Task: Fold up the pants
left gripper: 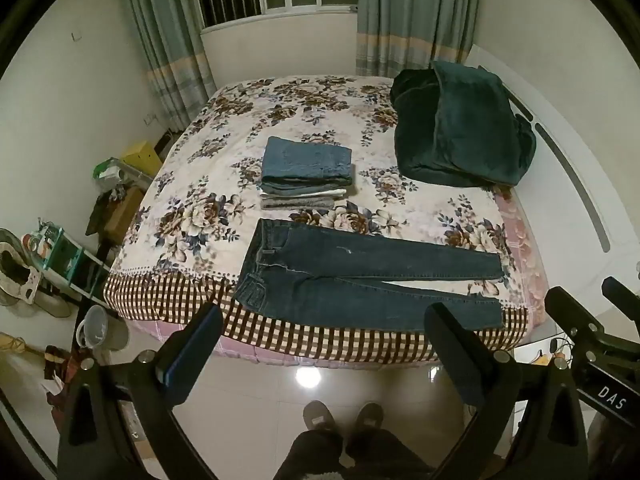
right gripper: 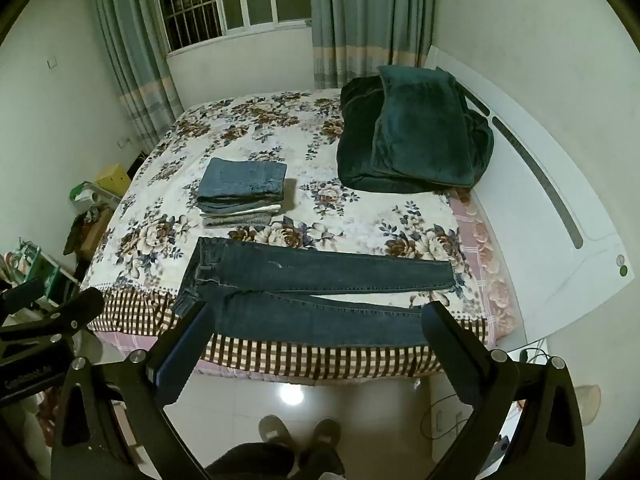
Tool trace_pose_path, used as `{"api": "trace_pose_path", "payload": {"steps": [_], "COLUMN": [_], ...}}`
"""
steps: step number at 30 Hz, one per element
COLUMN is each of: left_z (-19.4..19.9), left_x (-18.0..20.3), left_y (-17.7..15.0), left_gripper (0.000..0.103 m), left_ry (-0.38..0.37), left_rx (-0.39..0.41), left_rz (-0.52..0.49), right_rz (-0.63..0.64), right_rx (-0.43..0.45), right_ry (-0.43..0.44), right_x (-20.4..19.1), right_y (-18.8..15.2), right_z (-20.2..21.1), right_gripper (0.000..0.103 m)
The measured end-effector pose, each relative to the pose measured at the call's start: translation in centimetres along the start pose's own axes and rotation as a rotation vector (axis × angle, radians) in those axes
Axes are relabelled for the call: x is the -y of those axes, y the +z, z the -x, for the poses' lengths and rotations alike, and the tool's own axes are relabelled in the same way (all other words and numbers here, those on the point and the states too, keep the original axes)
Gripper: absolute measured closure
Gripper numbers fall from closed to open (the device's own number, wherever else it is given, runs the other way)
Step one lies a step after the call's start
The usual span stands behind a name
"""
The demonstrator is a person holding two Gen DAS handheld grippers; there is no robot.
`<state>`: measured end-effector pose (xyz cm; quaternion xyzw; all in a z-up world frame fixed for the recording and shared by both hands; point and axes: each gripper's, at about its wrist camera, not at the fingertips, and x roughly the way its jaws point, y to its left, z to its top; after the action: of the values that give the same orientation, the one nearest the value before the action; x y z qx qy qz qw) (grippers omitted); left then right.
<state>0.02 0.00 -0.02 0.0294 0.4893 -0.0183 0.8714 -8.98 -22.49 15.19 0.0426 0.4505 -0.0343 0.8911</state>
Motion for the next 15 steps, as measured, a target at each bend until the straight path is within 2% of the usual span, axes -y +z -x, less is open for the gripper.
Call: {"api": "trace_pose_path", "payload": {"steps": [15], "left_z": [0.03], "left_x": [-0.02], "left_y": [-0.01], "left_gripper": [0.000], "left_ry": [-0.003], "left_rx": [0.008], "left_rz": [0.003], "right_rz": [0.015], "right_rx": [-0.001], "right_ry": [-0.014], "right_x": [0.11], "right_y": [-0.34], "right_z": [-0.19], "right_gripper": [0.000]}}
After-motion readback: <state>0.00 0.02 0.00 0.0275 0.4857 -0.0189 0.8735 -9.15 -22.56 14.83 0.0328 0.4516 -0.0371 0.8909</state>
